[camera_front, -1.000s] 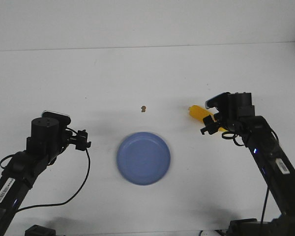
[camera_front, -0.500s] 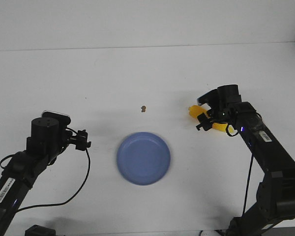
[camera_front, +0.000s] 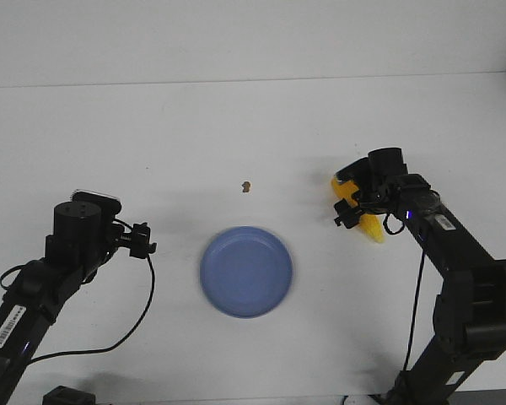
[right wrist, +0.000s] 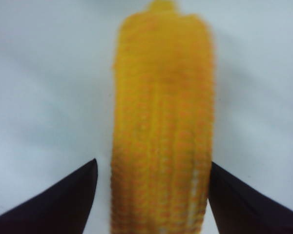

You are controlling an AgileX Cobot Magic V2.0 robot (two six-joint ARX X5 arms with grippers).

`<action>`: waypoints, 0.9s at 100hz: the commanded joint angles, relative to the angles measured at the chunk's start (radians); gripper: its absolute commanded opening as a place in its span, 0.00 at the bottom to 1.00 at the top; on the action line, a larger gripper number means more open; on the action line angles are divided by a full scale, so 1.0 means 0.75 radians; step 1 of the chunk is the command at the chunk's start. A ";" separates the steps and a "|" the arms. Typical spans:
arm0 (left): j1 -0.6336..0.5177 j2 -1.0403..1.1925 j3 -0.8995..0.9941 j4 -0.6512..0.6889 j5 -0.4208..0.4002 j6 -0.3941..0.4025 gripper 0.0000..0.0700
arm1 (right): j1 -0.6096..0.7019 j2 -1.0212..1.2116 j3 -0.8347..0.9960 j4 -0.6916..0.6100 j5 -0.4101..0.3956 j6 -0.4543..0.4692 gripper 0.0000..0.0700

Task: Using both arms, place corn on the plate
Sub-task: 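Carry the corn with the right gripper over the blue plate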

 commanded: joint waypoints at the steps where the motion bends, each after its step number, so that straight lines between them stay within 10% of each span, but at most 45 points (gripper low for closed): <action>1: -0.003 0.013 0.018 0.011 0.002 -0.004 0.66 | 0.002 0.024 0.025 0.005 -0.006 -0.005 0.38; 10: -0.003 0.013 0.018 0.011 0.002 -0.004 0.66 | 0.002 0.021 0.031 -0.017 -0.007 0.002 0.20; 56: -0.003 0.013 0.018 0.011 0.002 -0.004 0.66 | 0.189 -0.243 0.095 -0.244 -0.461 0.138 0.20; 90: -0.003 0.013 0.018 0.011 0.002 -0.004 0.66 | 0.616 -0.244 0.094 -0.286 -0.356 0.143 0.21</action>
